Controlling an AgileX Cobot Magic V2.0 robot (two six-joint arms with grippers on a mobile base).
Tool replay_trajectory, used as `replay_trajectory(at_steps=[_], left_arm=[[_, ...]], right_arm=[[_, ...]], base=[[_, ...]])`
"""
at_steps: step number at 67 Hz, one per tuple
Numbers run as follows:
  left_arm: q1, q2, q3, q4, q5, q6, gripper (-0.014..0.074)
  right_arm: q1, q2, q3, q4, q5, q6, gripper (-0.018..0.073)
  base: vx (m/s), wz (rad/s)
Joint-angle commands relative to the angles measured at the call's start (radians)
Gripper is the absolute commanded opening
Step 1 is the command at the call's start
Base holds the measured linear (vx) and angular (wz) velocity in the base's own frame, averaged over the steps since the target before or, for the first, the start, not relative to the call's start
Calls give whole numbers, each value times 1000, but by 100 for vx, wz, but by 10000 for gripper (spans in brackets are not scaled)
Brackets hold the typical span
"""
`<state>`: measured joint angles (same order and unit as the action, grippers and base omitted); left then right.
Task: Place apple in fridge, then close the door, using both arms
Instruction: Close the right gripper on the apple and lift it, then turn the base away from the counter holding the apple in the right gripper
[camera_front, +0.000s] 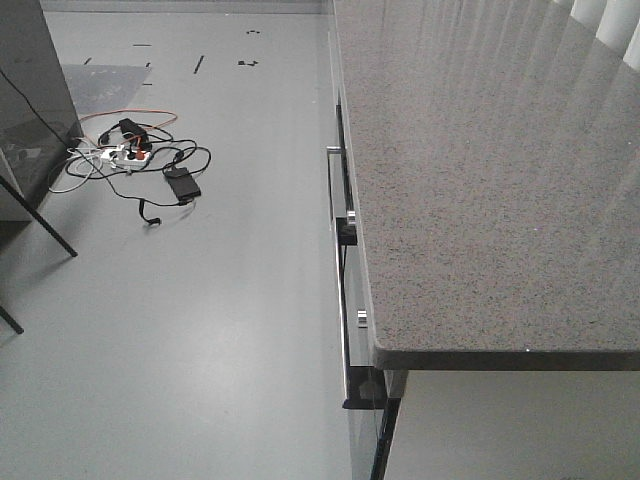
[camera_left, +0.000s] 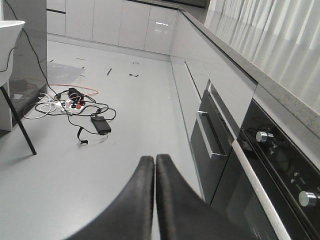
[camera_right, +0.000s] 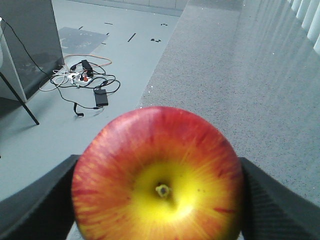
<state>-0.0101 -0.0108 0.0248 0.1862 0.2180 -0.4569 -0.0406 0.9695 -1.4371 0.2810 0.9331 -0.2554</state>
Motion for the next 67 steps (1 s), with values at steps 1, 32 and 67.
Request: replay_trajectory(at_steps=[1, 32, 67], left_arm=[[1, -16, -19, -3, -73, -3, -7], [1, -16, -19, -3, -73, -3, -7], [1, -16, -19, -3, -73, -3, -7]], right_arm=[[0, -10, -29, 13, -79, -5, 204], [0, -10, -29, 13, -79, -5, 204], [0, -10, -29, 13, -79, -5, 204]], base=[[0, 0], [0, 0], [0, 0]])
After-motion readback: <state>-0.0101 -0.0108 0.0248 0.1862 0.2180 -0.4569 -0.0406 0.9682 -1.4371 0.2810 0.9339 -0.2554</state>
